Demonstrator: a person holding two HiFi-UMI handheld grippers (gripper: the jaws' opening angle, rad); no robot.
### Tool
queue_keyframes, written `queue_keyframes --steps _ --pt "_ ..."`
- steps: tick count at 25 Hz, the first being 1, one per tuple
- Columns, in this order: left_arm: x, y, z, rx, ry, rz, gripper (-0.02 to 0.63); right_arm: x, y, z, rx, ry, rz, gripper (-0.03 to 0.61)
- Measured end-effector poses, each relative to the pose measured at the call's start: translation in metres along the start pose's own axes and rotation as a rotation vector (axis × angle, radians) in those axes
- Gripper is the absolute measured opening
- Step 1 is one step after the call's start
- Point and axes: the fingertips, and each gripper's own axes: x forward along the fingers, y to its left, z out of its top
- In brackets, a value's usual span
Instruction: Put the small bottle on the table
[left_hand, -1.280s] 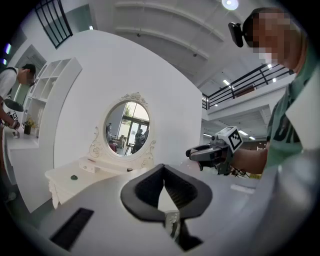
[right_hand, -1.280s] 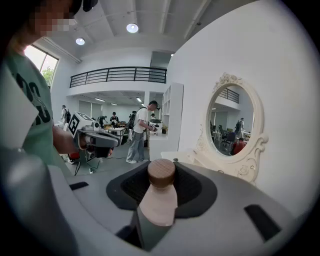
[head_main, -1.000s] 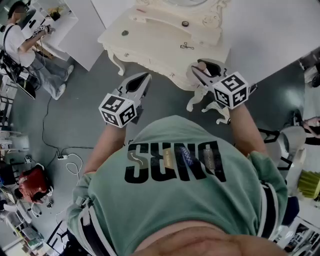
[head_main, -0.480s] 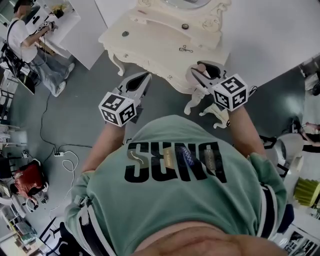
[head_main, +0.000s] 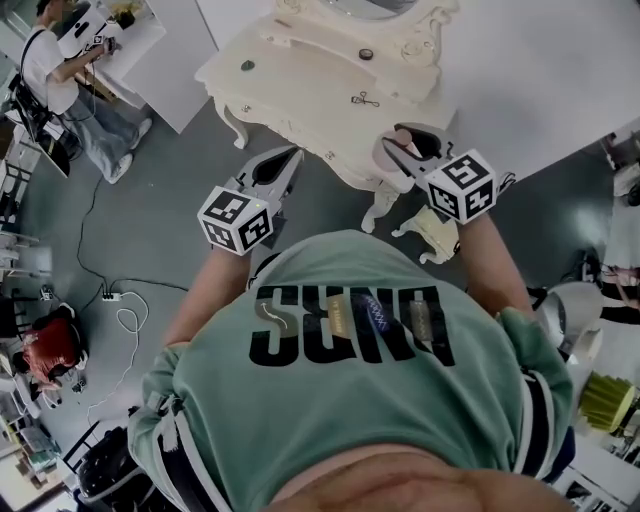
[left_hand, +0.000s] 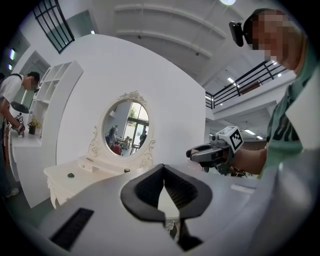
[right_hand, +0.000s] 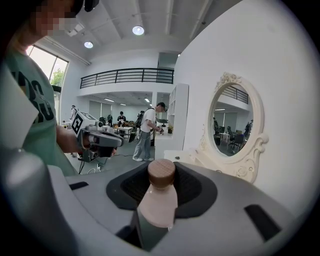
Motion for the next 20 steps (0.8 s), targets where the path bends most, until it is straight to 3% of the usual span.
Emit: queue_keyframes --steps 8,20 --pt "0.003 0.044 0.004 -0.008 0.016 0.016 0.009 0.038 -0.017 0.002 0.024 0.005 -0.004 0.129" --pt "0.085 0.225 0.035 -0.006 0.025 -0.159 0.009 0.195 -0.096 0.048 0.063 0.030 -0.133 0.129"
